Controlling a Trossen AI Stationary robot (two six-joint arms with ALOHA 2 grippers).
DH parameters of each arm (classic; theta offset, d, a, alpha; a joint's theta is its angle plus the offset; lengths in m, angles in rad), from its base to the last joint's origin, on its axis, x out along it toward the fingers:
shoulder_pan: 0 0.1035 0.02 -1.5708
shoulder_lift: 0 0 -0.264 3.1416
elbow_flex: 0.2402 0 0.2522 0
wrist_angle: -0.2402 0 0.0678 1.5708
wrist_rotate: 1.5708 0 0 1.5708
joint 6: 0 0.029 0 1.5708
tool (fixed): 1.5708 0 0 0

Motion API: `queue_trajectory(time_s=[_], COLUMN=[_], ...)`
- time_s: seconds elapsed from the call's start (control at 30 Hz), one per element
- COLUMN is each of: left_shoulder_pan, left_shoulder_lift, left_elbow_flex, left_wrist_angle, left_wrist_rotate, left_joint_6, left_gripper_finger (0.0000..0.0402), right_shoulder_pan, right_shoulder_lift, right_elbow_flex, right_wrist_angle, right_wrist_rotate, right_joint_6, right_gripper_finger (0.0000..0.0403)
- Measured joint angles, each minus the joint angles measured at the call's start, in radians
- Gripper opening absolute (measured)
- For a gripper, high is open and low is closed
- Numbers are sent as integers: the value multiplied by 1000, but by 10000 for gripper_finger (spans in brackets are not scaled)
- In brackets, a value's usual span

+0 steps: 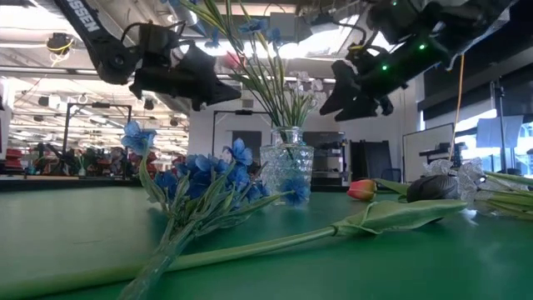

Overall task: Sort flowers into vase by color
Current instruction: Put the blue flowers into the transparent vase

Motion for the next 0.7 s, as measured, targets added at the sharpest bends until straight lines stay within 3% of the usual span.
queue_trajectory(time_s=[0.27, 0.4, 0.57, 0.7], left_shoulder_pan=[73, 69, 31, -22], left_shoulder_lift=[-25, -30, -75, -151], left_elbow_flex=[0, 0, 0, 0], left_wrist_angle=[-251, -442, -628, -748], left_wrist_rotate=[133, 149, -56, -100], left_joint_6=[-46, -38, 27, 33], left_gripper_finger=[0, 0, 0, 0], right_shoulder_pan=[-148, -144, -39, 84], right_shoulder_lift=[24, 0, -4, -4], right_elbow_flex=[-1, 28, 163, 262], right_wrist_angle=[-82, -338, -756, -906], right_wrist_rotate=[-265, -392, -377, -333], right_joint_6=[-40, 91, 213, 259], right_gripper_finger=[268, 268, 268, 268])
